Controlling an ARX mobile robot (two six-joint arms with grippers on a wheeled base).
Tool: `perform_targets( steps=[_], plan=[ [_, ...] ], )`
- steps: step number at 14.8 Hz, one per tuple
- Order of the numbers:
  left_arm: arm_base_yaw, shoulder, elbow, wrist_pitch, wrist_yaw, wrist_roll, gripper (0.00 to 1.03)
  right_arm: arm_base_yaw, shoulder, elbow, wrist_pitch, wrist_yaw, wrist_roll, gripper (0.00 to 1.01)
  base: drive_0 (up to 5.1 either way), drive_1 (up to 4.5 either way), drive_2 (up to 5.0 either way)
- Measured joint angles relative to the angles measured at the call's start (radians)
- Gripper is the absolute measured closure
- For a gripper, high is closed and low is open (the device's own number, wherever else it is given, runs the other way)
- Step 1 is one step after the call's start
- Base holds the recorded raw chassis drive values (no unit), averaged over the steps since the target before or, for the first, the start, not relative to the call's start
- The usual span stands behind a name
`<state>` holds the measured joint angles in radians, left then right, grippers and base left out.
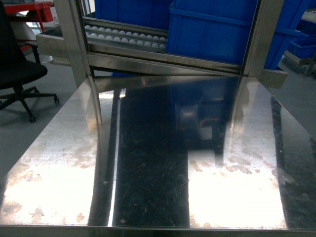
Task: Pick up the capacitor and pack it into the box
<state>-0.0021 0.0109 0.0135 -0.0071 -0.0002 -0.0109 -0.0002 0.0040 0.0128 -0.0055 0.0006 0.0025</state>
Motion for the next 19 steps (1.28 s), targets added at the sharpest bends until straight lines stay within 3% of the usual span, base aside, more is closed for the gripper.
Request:
perform_targets(
  steps=[19],
  plan=[
    [0.000,0.000,0.000,0.000,0.000,0.011,0.59,0.000,0.000,0.000,0.000,0.001,0.000,0.03,0.0,0.00,0.0]
  ],
)
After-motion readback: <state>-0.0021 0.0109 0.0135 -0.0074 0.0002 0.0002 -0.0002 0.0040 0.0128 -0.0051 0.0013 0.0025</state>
